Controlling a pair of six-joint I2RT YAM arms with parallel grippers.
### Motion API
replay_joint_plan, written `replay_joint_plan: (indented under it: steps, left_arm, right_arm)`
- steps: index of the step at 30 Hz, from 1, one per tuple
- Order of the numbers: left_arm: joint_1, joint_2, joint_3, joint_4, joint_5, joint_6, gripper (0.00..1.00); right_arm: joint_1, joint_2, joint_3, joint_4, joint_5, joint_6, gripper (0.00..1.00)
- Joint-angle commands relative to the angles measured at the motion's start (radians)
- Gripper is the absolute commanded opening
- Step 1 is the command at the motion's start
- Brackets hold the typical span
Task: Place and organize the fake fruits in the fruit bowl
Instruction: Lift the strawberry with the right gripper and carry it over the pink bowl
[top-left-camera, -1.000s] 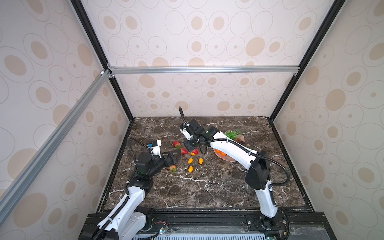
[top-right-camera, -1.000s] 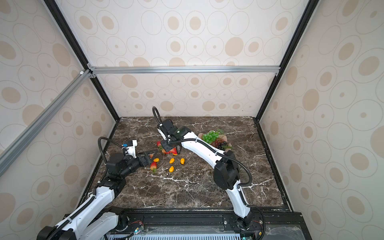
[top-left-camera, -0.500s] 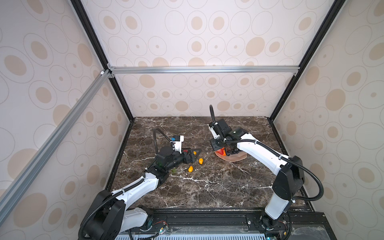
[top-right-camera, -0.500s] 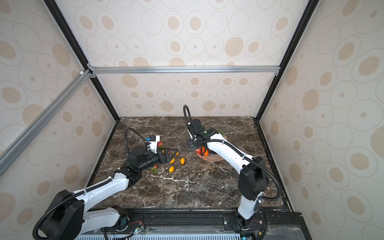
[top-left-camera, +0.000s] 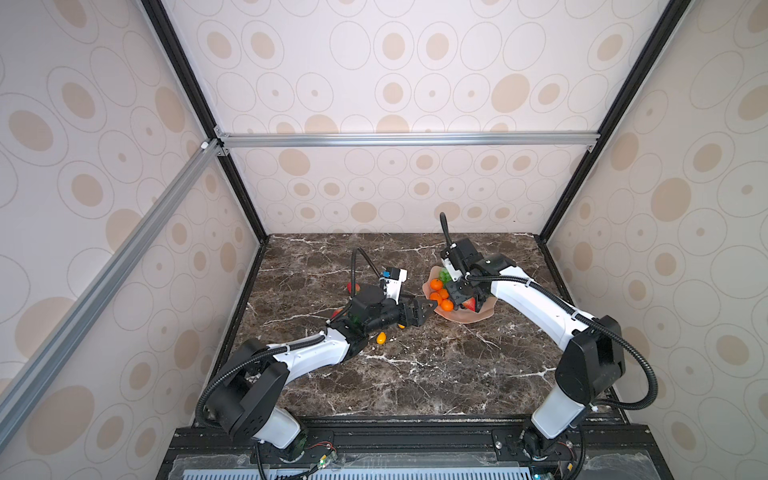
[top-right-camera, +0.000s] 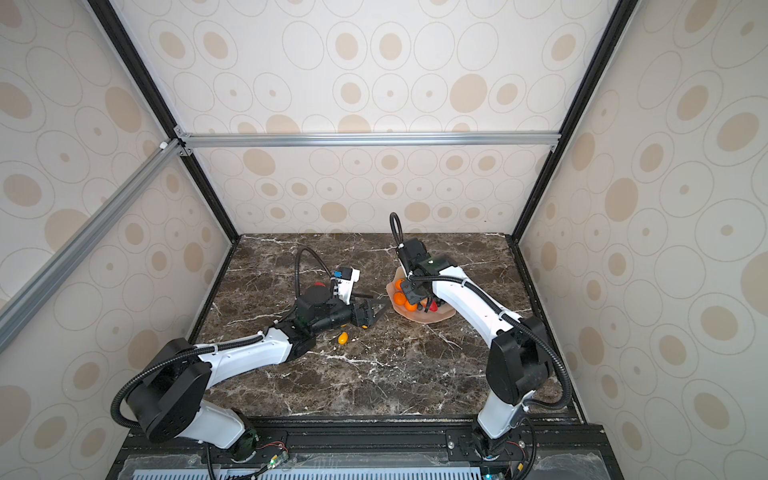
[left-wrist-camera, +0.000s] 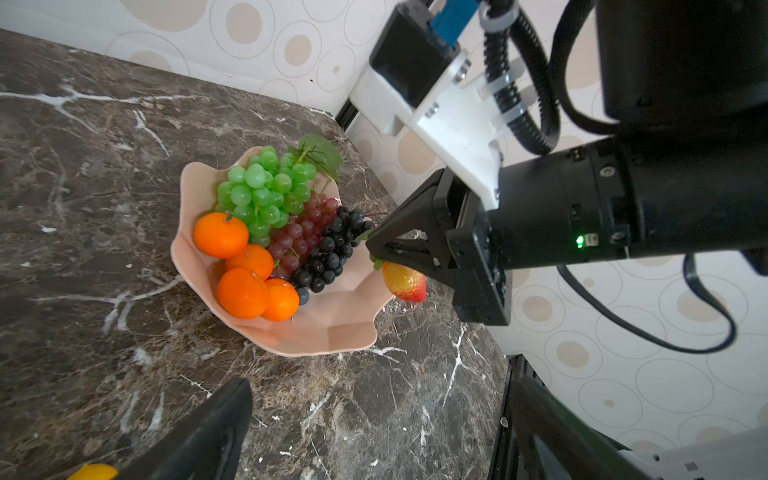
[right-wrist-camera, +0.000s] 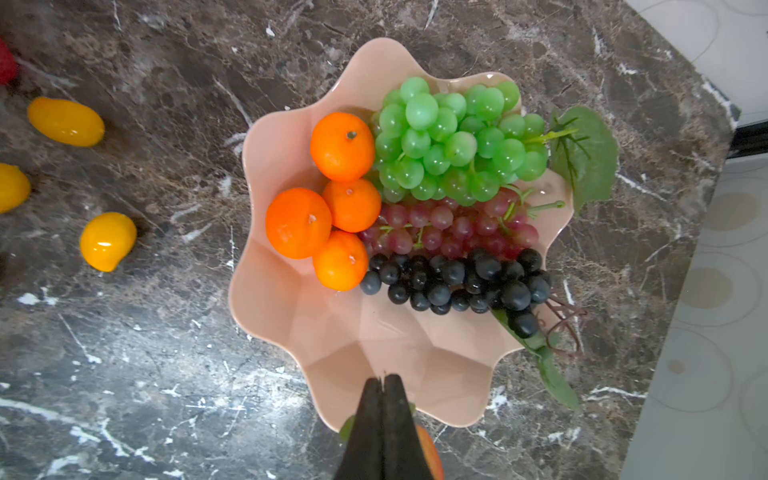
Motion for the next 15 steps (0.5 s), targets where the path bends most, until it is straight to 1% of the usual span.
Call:
replay_joint_plan:
  steps: [1,3,5,6,8,11,15]
  left_arm:
    - [-0.017,0.021,0.049,0.058,0.006,-0.002,0.98]
    - [-0.020,0.035,0.062,0.046,0.011,0.003,0.98]
    - [-0.023,0.049,0.076,0.035,0.019,0.009,0.98]
    - [-0.026,0.057,0.081,0.031,0.021,0.013,0.98]
    - [-0.028,0.072,0.095,0.029,0.028,0.017,0.98]
    - [-0.031,0.091,0.111,0.030,0.043,0.016,0.98]
    - [-0.034,0.090,0.104,0.040,0.043,0.016,0.98]
  right_arm:
    - [-0.018,0.017,-0.008,-0.005,0.063,-0.079,0.00]
    - [-0.020,0.024,-0.019,0.019,0.106,-0.108,0.00]
    - [-0.024,0.029,-0.029,0.024,0.113,-0.145,0.00]
    - [-0.030,0.031,-0.034,0.024,0.106,-0.160,0.00]
    - [-0.042,0.028,-0.046,0.022,0.058,-0.205,0.00]
    - [-0.042,0.006,-0.100,0.069,0.086,-0.298,0.00]
    - [-0.049,-0.030,-0.156,0.123,0.040,-0.422,0.00]
